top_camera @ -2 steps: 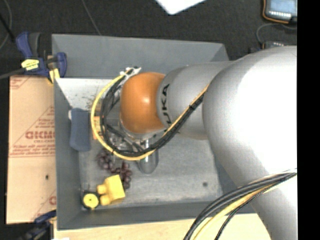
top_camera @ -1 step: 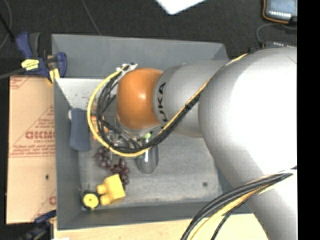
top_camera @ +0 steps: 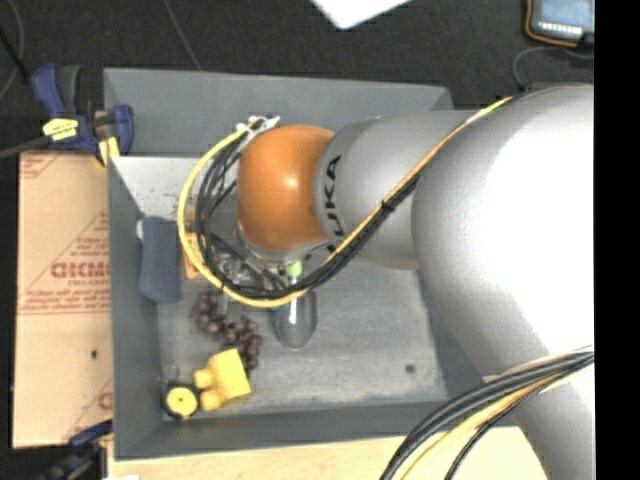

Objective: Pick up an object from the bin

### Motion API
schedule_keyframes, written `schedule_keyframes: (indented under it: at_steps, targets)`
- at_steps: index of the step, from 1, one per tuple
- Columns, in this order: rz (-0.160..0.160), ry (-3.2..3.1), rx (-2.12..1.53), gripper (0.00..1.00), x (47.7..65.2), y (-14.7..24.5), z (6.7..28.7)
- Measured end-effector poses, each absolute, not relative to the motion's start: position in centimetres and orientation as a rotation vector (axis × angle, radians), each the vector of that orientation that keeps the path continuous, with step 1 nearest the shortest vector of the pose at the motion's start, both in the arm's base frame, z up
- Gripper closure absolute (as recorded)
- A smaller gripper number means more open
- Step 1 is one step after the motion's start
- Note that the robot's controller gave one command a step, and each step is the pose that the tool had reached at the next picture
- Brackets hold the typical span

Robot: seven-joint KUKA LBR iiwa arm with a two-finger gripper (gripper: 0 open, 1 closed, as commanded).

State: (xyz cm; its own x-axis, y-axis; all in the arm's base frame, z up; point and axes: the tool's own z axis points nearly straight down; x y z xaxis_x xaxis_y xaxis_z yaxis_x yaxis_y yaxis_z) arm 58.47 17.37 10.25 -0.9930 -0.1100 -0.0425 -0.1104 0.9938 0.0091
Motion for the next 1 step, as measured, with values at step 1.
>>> schedule_keyframes:
  at_steps: [1]
  targets:
    - [0.019,3.097,-0.146,1.00,58.99,17.41,14.98]
